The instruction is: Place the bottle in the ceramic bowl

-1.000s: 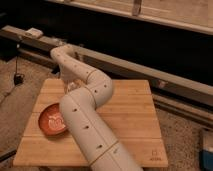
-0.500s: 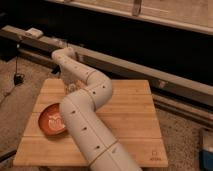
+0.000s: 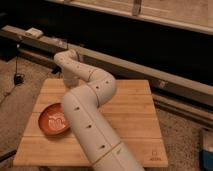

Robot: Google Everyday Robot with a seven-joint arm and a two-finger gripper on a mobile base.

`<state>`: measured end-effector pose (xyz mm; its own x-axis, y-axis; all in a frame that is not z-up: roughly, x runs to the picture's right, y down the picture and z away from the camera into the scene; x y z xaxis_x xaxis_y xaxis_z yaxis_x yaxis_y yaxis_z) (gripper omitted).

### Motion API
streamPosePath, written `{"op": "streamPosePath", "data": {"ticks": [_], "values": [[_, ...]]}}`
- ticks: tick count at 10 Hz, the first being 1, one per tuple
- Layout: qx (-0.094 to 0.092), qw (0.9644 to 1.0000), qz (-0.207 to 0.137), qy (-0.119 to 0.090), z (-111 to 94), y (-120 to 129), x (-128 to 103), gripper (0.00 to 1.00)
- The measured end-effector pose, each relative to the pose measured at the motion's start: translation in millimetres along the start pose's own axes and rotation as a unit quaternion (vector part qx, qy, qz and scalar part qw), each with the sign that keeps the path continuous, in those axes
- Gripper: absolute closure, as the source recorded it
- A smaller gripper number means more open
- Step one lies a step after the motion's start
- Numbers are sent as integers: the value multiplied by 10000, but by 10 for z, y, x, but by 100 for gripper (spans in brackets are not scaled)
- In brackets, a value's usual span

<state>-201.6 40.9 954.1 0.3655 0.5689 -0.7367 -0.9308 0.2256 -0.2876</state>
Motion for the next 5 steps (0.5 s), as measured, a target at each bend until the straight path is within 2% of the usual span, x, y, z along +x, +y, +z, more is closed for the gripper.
{"op": "streamPosePath", "data": {"ticks": [1, 5], "values": [[-49, 9999, 17, -119, -125, -18, 98, 99], [-73, 9979, -204, -605, -798, 25, 529, 100]]}}
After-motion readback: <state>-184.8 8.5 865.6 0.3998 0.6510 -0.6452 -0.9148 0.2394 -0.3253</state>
